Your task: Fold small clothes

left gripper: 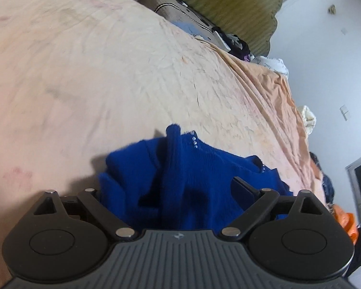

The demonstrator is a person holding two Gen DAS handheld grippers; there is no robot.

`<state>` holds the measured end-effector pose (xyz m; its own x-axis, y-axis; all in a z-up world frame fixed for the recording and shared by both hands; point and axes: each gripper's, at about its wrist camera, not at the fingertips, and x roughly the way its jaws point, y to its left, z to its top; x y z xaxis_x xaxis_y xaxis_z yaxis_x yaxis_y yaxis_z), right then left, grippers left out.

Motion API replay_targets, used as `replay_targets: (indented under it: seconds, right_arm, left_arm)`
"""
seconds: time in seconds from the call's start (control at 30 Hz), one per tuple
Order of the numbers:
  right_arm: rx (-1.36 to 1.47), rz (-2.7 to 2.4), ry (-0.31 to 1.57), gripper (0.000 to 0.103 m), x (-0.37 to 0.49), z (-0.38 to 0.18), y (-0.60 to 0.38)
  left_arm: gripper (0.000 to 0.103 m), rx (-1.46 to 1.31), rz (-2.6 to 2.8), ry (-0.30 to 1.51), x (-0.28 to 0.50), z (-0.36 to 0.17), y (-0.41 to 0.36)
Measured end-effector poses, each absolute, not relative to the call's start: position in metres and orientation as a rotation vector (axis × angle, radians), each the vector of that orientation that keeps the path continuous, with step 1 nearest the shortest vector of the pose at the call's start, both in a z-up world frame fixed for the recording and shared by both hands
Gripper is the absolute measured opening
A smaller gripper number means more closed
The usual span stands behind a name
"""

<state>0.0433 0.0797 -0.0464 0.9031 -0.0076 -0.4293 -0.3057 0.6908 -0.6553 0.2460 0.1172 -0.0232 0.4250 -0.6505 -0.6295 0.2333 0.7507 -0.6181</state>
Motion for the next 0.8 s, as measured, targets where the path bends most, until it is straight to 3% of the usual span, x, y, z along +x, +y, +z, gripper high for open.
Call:
replay_targets:
  seconds: [0.03,0.1,0.2,0.27,0.37,0.8]
  right_arm:
    - [-0.811,0.174,0.418,0.058,0.045,-0.049,0.083]
    - [-0.819,0.186,0.426,0.038,0.048,-0.053,0.085]
    - [-0.841,0.212,0.428,0.021,0.048,-0.056,0.090]
    - [-0.838,0.225,0.427,0.013,0.046,-0.056,0.089]
    - [-0.794,0.243,0.432,0.008,0.045,-0.049,0.083]
    - [-0.729,0.151,0.324,0.006,0.008,-0.009,0.028]
  left_arm:
    - [0.066,-0.449,-0.567,0.987,0.249,-0.023,0.112]
    - [0.030,-0.377,-0.521,0.991,0.254,-0.023,0.105]
    - [0.015,-0.372,-0.512,1.006,0.258,-0.027,0.100]
    - [0.013,-0.370,-0.496,0.995,0.255,-0.026,0.100]
    - [0.012,-0.335,-0.466,0.969,0.250,-0.018,0.095]
    - [0.011,-0.210,-0.387,0.865,0.226,0.048,0.047]
